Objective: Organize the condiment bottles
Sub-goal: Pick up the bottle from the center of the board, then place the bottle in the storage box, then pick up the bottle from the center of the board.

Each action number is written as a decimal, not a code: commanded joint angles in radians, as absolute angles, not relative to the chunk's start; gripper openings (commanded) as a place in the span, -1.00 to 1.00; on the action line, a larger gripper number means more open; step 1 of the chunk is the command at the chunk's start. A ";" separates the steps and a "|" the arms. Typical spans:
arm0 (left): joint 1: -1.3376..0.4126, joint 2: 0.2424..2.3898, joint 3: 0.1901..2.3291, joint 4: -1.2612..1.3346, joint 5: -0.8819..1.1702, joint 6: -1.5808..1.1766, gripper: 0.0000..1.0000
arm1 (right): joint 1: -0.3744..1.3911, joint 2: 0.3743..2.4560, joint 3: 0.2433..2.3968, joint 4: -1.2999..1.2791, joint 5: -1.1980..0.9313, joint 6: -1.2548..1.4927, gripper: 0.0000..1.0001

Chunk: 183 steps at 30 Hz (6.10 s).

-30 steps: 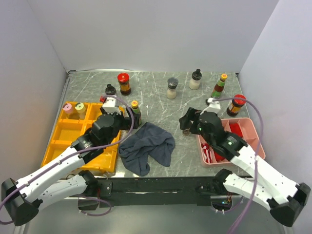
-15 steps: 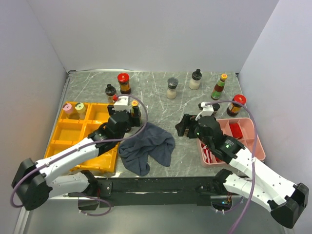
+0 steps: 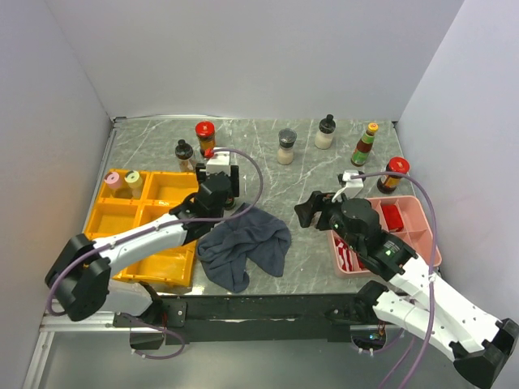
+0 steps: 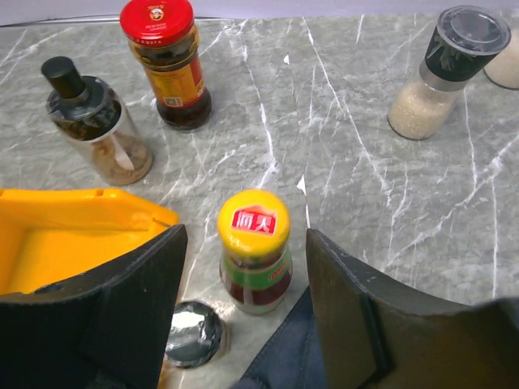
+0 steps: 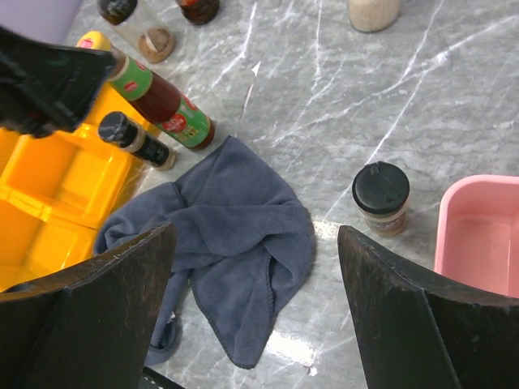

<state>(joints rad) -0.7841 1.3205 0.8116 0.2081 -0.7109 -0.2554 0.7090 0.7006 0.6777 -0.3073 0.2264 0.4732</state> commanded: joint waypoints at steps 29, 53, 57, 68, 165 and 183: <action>-0.670 1.456 1.052 0.209 -0.515 -0.268 -0.98 | 0.712 0.634 0.650 -0.252 0.229 0.445 0.77; -0.359 1.220 0.977 0.268 -0.673 -0.199 -0.98 | 0.712 0.607 0.643 -0.248 0.210 0.439 0.77; -0.290 1.230 0.962 0.270 -0.684 -0.216 -0.98 | 0.712 0.597 0.643 -0.258 0.213 0.437 0.78; -0.233 1.267 0.850 0.356 -0.696 -0.262 -0.98 | 0.712 0.589 0.637 -0.253 0.207 0.440 0.79; -0.198 1.948 1.692 -0.402 -0.411 -0.244 -0.98 | 0.712 0.612 0.657 -0.230 0.170 0.425 0.88; -0.196 1.740 1.755 -0.512 -0.725 -0.494 -0.98 | 0.712 0.581 0.658 -0.244 0.169 0.431 0.88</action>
